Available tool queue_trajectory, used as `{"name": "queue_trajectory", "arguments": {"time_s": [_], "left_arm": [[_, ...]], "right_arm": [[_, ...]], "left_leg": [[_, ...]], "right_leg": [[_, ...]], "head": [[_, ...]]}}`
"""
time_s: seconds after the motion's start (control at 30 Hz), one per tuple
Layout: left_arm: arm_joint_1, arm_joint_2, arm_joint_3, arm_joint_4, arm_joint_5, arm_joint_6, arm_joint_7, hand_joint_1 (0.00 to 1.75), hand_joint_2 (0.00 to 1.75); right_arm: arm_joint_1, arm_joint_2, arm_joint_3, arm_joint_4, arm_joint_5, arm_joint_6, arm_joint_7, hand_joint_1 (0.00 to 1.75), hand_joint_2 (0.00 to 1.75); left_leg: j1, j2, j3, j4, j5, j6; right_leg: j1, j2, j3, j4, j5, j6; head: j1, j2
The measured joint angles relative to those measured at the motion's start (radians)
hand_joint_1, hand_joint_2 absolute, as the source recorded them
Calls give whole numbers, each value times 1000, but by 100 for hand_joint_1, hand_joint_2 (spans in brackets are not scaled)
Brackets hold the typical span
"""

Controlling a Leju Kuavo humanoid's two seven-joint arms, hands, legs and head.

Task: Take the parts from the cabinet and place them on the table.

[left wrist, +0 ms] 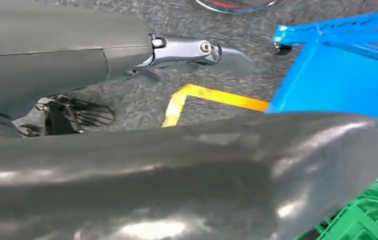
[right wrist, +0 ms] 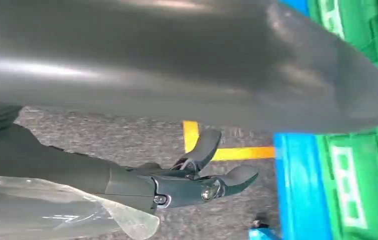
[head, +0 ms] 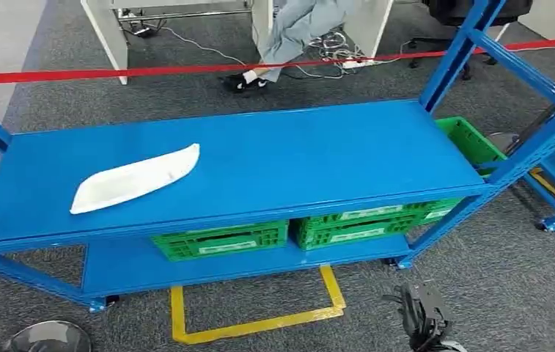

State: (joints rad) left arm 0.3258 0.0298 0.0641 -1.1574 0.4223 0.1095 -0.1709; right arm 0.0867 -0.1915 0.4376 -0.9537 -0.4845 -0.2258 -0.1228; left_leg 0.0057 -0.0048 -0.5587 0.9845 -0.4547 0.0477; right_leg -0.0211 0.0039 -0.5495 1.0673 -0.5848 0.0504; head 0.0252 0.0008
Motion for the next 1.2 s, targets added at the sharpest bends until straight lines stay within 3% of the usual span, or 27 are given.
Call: {"name": "queue_trajectory", "arguments": {"time_s": [0.07, 0.1, 0.13, 0.17, 0.23, 0.27, 0.3, 0.33, 0.4, 0.43, 0.47, 0.53, 0.57, 0.6, 0.63, 0.67, 0.7, 0.73, 1.2], "left_arm": [[1, 0, 0, 0, 0, 0, 0, 0, 0], [1, 0, 0, 0, 0, 0, 0, 0, 0], [2, -1, 0, 0, 0, 0, 0, 0, 0], [3, -1, 0, 0, 0, 0, 0, 0, 0], [3, -2, 0, 0, 0, 0, 0, 0, 0], [3, -2, 0, 0, 0, 0, 0, 0, 0], [2, -2, 0, 0, 0, 0, 0, 0, 0], [2, -1, -1, -1, 0, 1, 0, 0, 0], [4, 0, -1, -2, 0, 2, 0, 0, 0], [4, 0, -1, -2, 0, 5, 0, 0, 175], [5, 0, -2, -2, 1, 7, 0, 0, 175], [4, -1, -3, -2, -3, 8, 0, 0, 175], [4, -2, -3, 1, -13, 6, 0, 0, 0], [0, -2, -4, 13, -25, 3, 2, 0, 0], [-2, -3, -5, 26, -37, -1, 6, 0, 0], [-4, -4, -5, 35, -46, -3, 10, 0, 0], [-6, -5, -6, 53, -62, -8, 17, 0, 0], [-10, -6, -7, 69, -74, -11, 22, 0, 0], [-81, -19, -23, 377, -250, -60, 95, 0, 0]], "right_arm": [[3, 0, 1, 0, 0, 0, 2, 0, 0], [6, 0, 2, 0, 0, 0, 3, 0, 0], [7, 0, 3, 0, 0, -1, 3, 0, 0], [7, 0, 3, 0, 0, -2, 3, 0, 0], [4, 0, 2, 0, -1, -3, 4, 0, 0], [3, 0, 2, 0, -1, -3, 4, 0, 0], [3, 1, 3, -1, -1, -3, 5, 0, 0], [5, 1, 3, -2, -1, -3, 6, 0, 0], [7, 1, 4, -2, -1, -4, 6, 0, 0], [6, 1, 4, -2, 0, -9, 7, 0, 0], [6, 1, 4, -2, 1, -16, 13, 0, 175], [6, 1, 3, -2, 1, -21, 18, 0, 175], [7, 1, -3, 3, 8, -16, 18, 0, 175], [7, 5, -13, 14, 20, -10, 19, 0, 175], [8, 6, -23, 24, 31, -2, 23, 0, 0], [10, 9, -29, 32, 42, 3, 25, 0, 0], [13, 13, -42, 46, 61, 13, 28, 0, 0], [15, 15, -52, 58, 74, 20, 30, 0, 0], [44, 88, -222, 282, 283, 124, 78, 0, 0]], "left_leg": [[-1, -3, -1, 1, 0, 0], [-1, -2, -1, 1, 0, 0], [-1, -4, -1, 1, -1, -1], [1, -5, 0, 1, -1, -3], [5, -7, 3, 7, -5, -15], [3, -8, 3, 11, -8, -25], [-3, -10, -1, 20, -12, -33], [-6, -9, -5, 21, -14, -28], [-7, -10, -5, 20, -7, 6], [-6, -10, -5, 19, -5, 14], [-6, -10, -4, 18, -3, 16], [-3, -10, -2, 15, -2, 14], [-1, -10, -2, 14, -1, 12], [-1, -10, -2, 13, 0, 10], [1, -10, -2, 13, 0, 2], [2, -10, -2, 11, -1, -10], [7, -10, -1, 9, -2, -42], [9, -10, -1, 8, -3, -58], [2, -10, -3, 10, -7, -54]], "right_leg": [[0, 0, -83, 169, -70, 2], [0, 0, -113, 223, -79, 4], [-1, 0, -116, 220, -60, 4], [-2, 0, -97, 172, -21, 4], [-7, -1, -10, -12, 75, 5], [-9, 3, 18, -66, 66, 7], [-6, 10, 19, -72, 71, -6], [-10, 8, 22, -72, 75, -10], [-7, 8, 22, -72, 76, -11], [-5, 8, 22, -72, 76, -12], [-3, 8, 22, -72, 76, -16], [1, 8, 21, -71, 75, -23], [3, 7, 21, -71, 75, -26], [4, 7, 21, -70, 75, -27], [6, 7, 20, -70, 74, -28], [7, 7, 20, -69, 73, -30], [9, 7, 19, -67, 72, -31], [10, 7, 18, -66, 71, -33], [2, 7, 18, -68, 71, -32]], "head": [[-1, 0], [-1, 0], [0, 0], [-1, 0], [-1, 0], [0, 0], [-2, 0], [-4, 0], [-3, 0], [-3, 0], [-3, 0], [-3, 0], [-3, 0], [-3, 0], [-3, 0], [-3, 0], [-3, 0], [-2, 0], [-2, 0]]}}
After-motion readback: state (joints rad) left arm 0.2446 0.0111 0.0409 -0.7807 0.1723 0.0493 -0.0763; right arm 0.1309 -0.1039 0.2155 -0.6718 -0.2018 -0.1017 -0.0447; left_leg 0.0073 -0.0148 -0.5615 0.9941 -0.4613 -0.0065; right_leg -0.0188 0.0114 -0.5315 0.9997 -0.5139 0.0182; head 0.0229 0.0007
